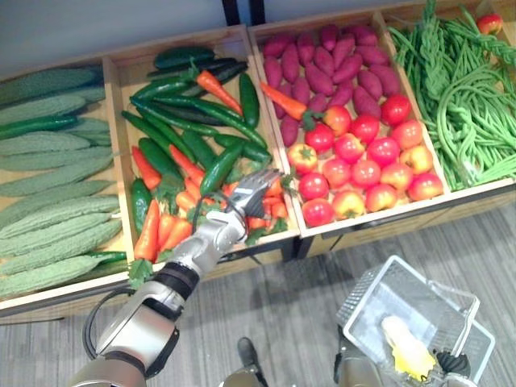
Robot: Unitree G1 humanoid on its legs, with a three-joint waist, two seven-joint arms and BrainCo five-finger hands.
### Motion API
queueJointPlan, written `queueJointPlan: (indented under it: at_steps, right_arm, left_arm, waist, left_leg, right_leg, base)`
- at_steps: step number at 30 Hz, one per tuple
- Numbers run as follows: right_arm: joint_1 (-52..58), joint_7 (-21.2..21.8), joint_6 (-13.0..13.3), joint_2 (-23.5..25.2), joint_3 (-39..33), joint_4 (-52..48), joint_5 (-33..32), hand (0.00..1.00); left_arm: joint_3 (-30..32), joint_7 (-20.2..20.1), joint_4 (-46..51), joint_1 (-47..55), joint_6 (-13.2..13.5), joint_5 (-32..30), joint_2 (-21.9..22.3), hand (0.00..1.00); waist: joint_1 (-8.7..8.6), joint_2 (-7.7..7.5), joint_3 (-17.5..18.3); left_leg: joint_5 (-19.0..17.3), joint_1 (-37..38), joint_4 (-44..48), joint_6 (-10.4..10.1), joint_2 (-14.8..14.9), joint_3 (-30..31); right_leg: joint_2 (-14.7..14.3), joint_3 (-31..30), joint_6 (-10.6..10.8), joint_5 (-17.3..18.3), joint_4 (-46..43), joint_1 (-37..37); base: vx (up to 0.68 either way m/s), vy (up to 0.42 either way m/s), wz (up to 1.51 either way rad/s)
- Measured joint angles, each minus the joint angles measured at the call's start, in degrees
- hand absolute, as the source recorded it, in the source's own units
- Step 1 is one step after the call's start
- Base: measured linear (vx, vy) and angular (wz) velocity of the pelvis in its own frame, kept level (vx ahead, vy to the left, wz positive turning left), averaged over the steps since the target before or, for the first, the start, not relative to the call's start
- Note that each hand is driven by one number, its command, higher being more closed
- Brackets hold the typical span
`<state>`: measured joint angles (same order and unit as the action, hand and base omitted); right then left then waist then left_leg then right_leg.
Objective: Pick vegetable in the basket
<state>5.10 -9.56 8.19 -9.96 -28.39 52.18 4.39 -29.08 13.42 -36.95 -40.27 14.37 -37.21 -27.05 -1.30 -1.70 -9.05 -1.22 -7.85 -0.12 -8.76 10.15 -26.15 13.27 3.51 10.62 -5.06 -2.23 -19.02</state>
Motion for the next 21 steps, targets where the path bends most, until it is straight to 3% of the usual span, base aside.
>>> queueJointPlan:
  at_steps: [17, 18, 21]
  right_arm:
    - [-0.4, -0.2, 0.0, 0.0, 1.9, -1.5, 0.0, 1.00]
    - [-0.4, -0.2, 0.0, 0.0, 1.9, -1.5, 0.0, 1.00]
    - [-0.4, -0.2, 0.0, 0.0, 2.0, -1.6, 0.0, 1.00]
  left_arm:
    - [0.9, 1.4, -3.8, -0.6, -1.4, -0.1, 1.2, 0.00]
    - [1.1, 1.4, -4.1, -0.6, -1.6, -0.1, 1.2, 1.00]
    - [2.4, 1.5, -4.6, -0.6, -2.4, -0.1, 1.3, 1.00]
  waist:
    - [0.17, -0.57, -0.5]
    - [0.16, -0.57, -0.5]
    - [0.17, -0.58, -0.5]
  left_leg:
    - [0.0, -1.8, 0.8, 0.0, 0.5, 0.0]
    - [0.0, -1.8, 0.8, 0.0, 0.5, 0.0]
    - [0.0, -1.9, 0.8, 0.0, 0.5, 0.1]
  right_leg:
    - [-0.2, -0.2, 0.1, -0.7, -0.1, -1.7]
    - [-0.2, -0.2, 0.1, -0.7, -0.1, -1.7]
    - [-0.2, -0.1, 0.1, -0.7, -0.1, -1.7]
  base:
    - [0.00, -0.001, 0.00]
    - [0.00, 0.000, 0.00]
    - [0.00, 0.000, 0.00]
